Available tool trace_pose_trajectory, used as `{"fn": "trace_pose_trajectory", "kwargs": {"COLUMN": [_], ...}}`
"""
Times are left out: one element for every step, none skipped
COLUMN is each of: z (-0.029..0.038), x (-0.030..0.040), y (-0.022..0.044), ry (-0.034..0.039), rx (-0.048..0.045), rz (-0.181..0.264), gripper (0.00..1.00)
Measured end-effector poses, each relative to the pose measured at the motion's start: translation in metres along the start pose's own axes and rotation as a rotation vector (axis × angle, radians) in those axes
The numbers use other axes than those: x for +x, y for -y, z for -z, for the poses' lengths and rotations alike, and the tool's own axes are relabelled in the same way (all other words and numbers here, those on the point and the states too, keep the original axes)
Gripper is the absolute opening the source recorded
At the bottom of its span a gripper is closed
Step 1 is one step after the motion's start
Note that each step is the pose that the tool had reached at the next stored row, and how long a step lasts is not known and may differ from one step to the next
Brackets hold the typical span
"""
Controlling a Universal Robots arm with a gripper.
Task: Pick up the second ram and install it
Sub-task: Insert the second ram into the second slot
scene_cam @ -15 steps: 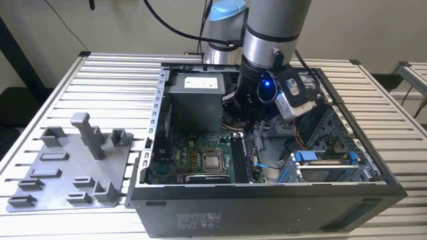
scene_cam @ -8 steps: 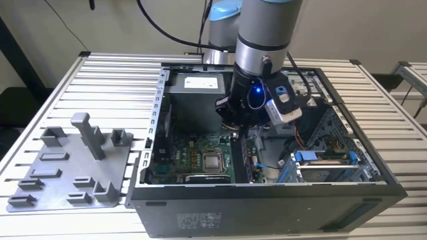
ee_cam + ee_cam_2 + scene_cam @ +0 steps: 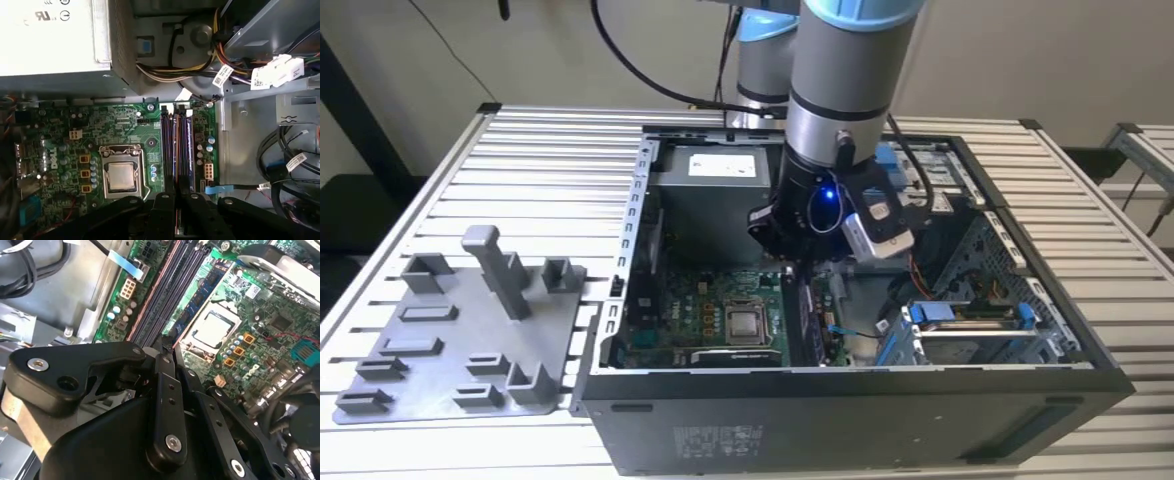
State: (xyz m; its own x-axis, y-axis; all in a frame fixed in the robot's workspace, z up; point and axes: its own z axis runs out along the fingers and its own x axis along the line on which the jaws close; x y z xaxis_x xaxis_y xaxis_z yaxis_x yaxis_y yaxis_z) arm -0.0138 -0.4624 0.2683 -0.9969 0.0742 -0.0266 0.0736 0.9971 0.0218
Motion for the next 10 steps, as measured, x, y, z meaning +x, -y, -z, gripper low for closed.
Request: {"fn": "trace_pose_trajectory", "kwargs": {"z": [-0.0018, -0.0036, -0.0054, -0.0074, -0.0091, -0.0109, -0.0128, -0.0145, -0.0164, -0.0181], "x": [-0.0004, -0.0006, -0.0006, -0.0009, -0.0009, -0.0009, -0.0008, -0.001, -0.001, -0.001], "y": [0.0001, 0.0004, 0.0004, 0.0004, 0.0004, 0.0005, 0.0005, 0.0006, 0.0006, 0.0006], "ry": [0.0, -0.0001, 0.0, 0.0, 0.0, 0.0, 0.0, 0.0, 0.0, 0.0], "rx": [-0.0001, 0.0001, 0.0001, 0.0001, 0.0, 0.0, 0.0001, 0.0001, 0.0001, 0.0001], "rz": [0.0, 0.0, 0.0, 0.0, 0.0, 0.0, 0.0, 0.0, 0.0, 0.0], "gripper": [0.14, 0.14, 0.14, 0.14, 0.14, 0.14, 0.14, 0.14, 0.14, 0.14]}}
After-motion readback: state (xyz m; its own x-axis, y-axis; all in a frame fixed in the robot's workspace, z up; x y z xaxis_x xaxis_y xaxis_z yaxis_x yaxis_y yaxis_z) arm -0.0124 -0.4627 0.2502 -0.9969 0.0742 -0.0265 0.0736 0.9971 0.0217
